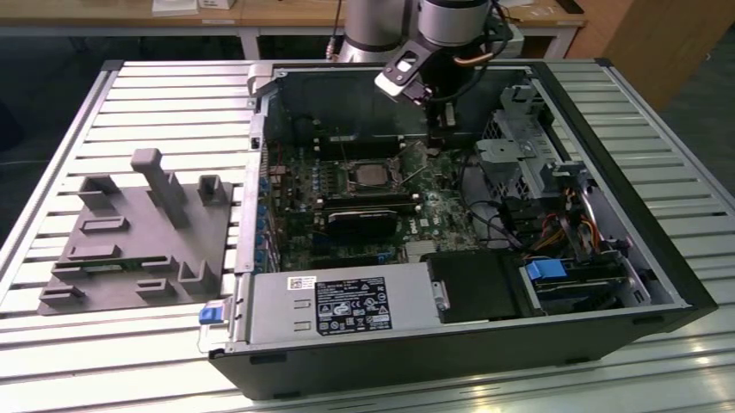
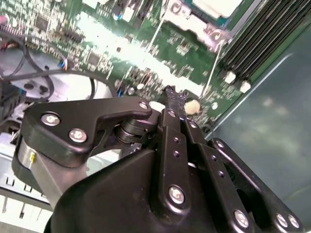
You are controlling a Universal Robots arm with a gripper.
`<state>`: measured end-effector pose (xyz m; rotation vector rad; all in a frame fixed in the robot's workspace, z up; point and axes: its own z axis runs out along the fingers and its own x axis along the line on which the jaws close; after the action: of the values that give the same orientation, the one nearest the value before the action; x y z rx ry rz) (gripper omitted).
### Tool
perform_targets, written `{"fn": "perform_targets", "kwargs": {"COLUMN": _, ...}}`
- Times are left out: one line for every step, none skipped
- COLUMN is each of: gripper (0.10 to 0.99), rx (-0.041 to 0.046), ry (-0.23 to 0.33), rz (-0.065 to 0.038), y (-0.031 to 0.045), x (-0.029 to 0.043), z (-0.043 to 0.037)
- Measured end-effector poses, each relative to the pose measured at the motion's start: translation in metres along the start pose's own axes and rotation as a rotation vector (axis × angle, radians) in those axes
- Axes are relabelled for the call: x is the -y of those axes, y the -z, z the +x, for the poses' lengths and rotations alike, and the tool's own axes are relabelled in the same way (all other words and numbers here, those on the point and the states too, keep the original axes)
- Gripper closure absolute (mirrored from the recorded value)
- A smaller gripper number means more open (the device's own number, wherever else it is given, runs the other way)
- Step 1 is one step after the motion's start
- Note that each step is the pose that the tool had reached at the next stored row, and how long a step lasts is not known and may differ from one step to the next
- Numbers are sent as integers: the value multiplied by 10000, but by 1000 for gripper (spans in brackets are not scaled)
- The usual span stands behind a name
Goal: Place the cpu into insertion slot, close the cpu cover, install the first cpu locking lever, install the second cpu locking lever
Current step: 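Close the cpu cover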
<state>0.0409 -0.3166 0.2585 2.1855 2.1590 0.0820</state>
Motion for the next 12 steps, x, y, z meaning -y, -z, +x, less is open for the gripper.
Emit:
{"fn": "perform_targets", "kwargs": {"gripper": 984, "rx": 1, "ry": -1, "rz": 1, "y": -2, "x": -25, "z": 1}}
{"fn": "perform_targets", "kwargs": {"gripper": 984, "rx": 0, "ry": -2, "rz": 0, "y": -4, "x": -42, "z": 1}}
{"fn": "perform_targets", "kwargs": {"gripper": 984, "rx": 1, "ry": -1, "rz": 1, "y": -5, "x": -48, "z": 1}}
{"fn": "perform_targets", "kwargs": {"gripper": 984, "rx": 0, "ry": -1, "rz": 1, "y": -10, "x": -52, "z": 2}}
{"fn": "perform_targets", "kwargs": {"gripper": 984, "rx": 1, "ry": -1, "rz": 1, "y": -17, "x": -55, "z": 2}}
{"fn": "perform_targets", "kwargs": {"gripper": 984, "rx": 0, "ry": -1, "rz": 2, "y": -28, "x": -57, "z": 2}}
{"fn": "perform_targets", "kwargs": {"gripper": 984, "rx": 1, "ry": -1, "rz": 4, "y": -42, "x": -58, "z": 2}}
{"fn": "perform_targets", "kwargs": {"gripper": 984, "rx": 1, "ry": -1, "rz": 6, "y": -56, "x": -59, "z": 2}}
{"fn": "perform_targets", "kwargs": {"gripper": 984, "rx": 1, "ry": -1, "rz": 8, "y": -71, "x": -60, "z": 2}}
{"fn": "perform_targets", "kwargs": {"gripper": 984, "rx": 1, "ry": -1, "rz": 11, "y": -85, "x": -63, "z": 2}}
{"fn": "perform_targets", "kwargs": {"gripper": 984, "rx": 2, "ry": -1, "rz": 16, "y": -100, "x": -66, "z": 3}}
{"fn": "perform_targets", "kwargs": {"gripper": 984, "rx": 1, "ry": 0, "rz": 21, "y": -114, "x": -68, "z": 3}}
